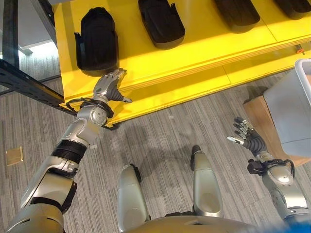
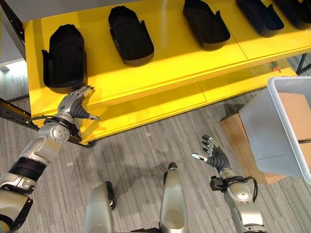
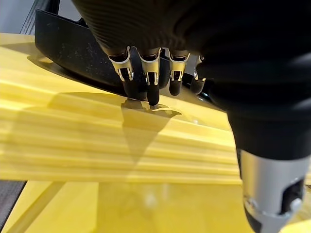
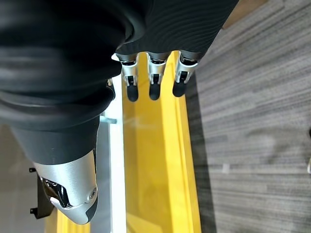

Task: Move parts from the plastic box to the shelf.

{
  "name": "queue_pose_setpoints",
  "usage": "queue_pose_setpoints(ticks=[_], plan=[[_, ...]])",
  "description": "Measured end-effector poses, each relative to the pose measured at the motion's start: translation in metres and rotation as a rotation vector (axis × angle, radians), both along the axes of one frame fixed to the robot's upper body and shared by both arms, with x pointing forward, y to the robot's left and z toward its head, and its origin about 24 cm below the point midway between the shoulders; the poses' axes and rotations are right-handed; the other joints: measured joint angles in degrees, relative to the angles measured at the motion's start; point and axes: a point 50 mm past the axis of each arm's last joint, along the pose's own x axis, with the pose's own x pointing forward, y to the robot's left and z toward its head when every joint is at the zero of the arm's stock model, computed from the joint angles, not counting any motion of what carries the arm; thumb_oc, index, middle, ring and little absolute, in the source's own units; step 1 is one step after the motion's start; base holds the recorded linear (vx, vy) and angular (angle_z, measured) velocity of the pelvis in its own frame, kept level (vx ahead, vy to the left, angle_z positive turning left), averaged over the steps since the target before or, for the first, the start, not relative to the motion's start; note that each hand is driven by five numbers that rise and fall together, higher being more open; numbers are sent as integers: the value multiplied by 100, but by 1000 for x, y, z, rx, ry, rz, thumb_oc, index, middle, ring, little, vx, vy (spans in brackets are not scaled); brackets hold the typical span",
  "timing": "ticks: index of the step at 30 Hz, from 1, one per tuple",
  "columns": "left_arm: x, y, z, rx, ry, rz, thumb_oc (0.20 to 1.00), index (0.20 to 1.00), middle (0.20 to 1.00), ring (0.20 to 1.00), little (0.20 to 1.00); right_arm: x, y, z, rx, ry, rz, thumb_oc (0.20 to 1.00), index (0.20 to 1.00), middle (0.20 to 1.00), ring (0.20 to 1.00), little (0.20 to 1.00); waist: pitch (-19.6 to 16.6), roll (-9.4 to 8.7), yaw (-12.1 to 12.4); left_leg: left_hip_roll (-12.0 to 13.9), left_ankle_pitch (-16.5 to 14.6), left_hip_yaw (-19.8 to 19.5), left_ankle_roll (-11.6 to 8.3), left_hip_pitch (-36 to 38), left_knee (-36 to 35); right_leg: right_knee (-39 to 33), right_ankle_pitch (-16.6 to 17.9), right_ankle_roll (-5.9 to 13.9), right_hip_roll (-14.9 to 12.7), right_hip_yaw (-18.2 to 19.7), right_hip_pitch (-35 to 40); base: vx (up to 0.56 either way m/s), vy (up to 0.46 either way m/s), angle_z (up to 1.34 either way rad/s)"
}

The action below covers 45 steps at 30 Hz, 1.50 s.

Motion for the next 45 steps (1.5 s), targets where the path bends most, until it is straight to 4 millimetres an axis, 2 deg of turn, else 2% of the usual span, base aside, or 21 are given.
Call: queue_pose_setpoints(ticks=[8, 15, 20, 39, 45], plan=[[7, 4, 16, 11, -49, 24, 1000, 1000, 1000, 1000, 1000, -2, -1, -1, -2, 8, 1, 1000, 1000, 1000, 1000, 1000, -12, 21, -7, 8, -37, 32, -39, 7, -4, 42, -17, 19, 13, 38, -51, 11, -1, -2], [13, 7, 21, 13, -49, 46, 1000, 1000, 1000, 1000, 1000, -2, 0, -1, -1, 8, 8, 1000, 1000, 1000, 1000, 1000, -12, 21, -21, 9, -36, 23, -42, -15, 20, 109, -48, 3, 13, 52, -96, 0, 0, 0], [18, 12, 39, 36, -76, 57, 1000, 1000, 1000, 1000, 1000, -2, -1, -1, -5, 8, 8, 1000, 1000, 1000, 1000, 1000, -12, 21, -83, 9, -40, 17, -36, -94, 85, 114, -47, 1, 13, 59, -148, 0, 0, 0], [27, 9, 47, 75, -69, 57, 1000, 1000, 1000, 1000, 1000, -5, -6, -1, -25, 18, 9, 1000, 1000, 1000, 1000, 1000, -12, 22, -185, 13, -43, 17, -42, -141, 116, 201, -64, -1, 19, 82, -239, 0, 0, 0], [30, 6, 57, 67, -101, 49, 1000, 1000, 1000, 1000, 1000, -5, -7, 0, -32, 20, 10, 1000, 1000, 1000, 1000, 1000, -12, 22, -179, 14, -46, 21, -46, -142, 121, 205, -64, -1, 20, 86, -243, 0, 0, 0]])
